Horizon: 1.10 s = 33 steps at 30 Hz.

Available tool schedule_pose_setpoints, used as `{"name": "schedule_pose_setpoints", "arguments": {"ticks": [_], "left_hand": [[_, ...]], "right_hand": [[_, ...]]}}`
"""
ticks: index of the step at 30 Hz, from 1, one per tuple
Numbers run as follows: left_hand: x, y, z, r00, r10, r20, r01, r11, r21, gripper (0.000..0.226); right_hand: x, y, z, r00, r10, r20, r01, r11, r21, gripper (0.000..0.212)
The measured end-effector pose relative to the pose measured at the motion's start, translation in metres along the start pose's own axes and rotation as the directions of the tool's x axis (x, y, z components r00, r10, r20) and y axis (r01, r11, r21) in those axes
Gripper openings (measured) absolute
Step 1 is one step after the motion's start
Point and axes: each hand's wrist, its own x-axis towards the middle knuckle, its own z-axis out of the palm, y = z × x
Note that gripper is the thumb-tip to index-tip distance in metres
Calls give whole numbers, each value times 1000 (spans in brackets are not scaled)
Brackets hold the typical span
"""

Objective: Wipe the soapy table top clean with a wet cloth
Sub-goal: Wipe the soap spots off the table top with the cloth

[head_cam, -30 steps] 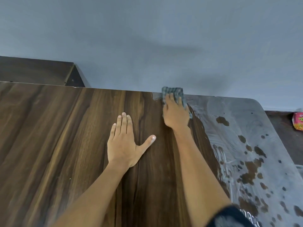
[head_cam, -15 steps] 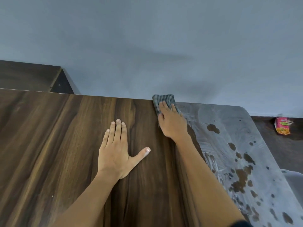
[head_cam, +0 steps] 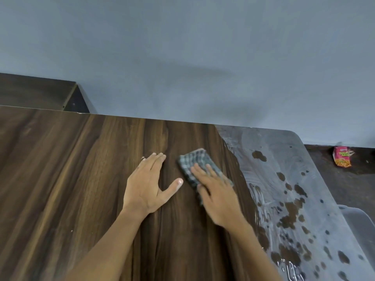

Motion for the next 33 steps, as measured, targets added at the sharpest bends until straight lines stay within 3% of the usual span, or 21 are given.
{"name": "schedule_pose_setpoints", "arguments": {"ticks": [4, 6, 8, 10, 12, 15, 17, 21, 23, 27, 30, 33], "left_hand": [[-3, 4, 3, 998, -44, -53, 46, 998, 39, 74], [-10, 5, 4, 981, -138, -135, 151, 984, 91, 66], [-22, 7, 5, 913, -330, -239, 360, 928, 95, 62], [-37, 8, 5, 791, -540, -287, 573, 819, 38, 63], [-53, 8, 4, 726, -630, -277, 657, 754, 8, 67], [-79, 9, 1, 757, -609, -238, 635, 771, 50, 71], [-95, 9, -1, 778, -592, -208, 618, 781, 88, 73], [-128, 12, -9, 851, -505, -143, 524, 836, 166, 75], [-140, 13, -12, 875, -470, -118, 484, 856, 183, 76], [-156, 15, -15, 894, -439, -88, 447, 869, 213, 78], [-166, 13, -14, 904, -416, -94, 427, 877, 220, 71], [-176, 10, -14, 899, -420, -121, 437, 877, 201, 68]], "right_hand": [[50, 32, -15, 954, 285, -92, -294, 948, -120, 49], [82, 24, -16, 936, 347, -65, -353, 926, -137, 52], [91, 3, -4, 960, 274, -54, -279, 951, -134, 52], [68, -23, 13, 991, 126, -53, -131, 987, -94, 50], [21, -46, 27, 1000, -26, -17, 26, 999, -39, 49], [-67, -60, 28, 978, -183, 102, 176, 982, 73, 49], [-123, -50, 26, 974, -201, 106, 199, 979, 33, 50], [-143, -17, -1, 994, 101, 52, -95, 990, -102, 49], [-107, -11, -9, 958, 287, 9, -286, 957, -47, 48], [-2, -36, -3, 910, 415, 4, -414, 909, -34, 52], [57, -68, 13, 943, 327, 61, -325, 945, -29, 53], [76, -99, 32, 987, 125, 97, -120, 991, -56, 50]]}}
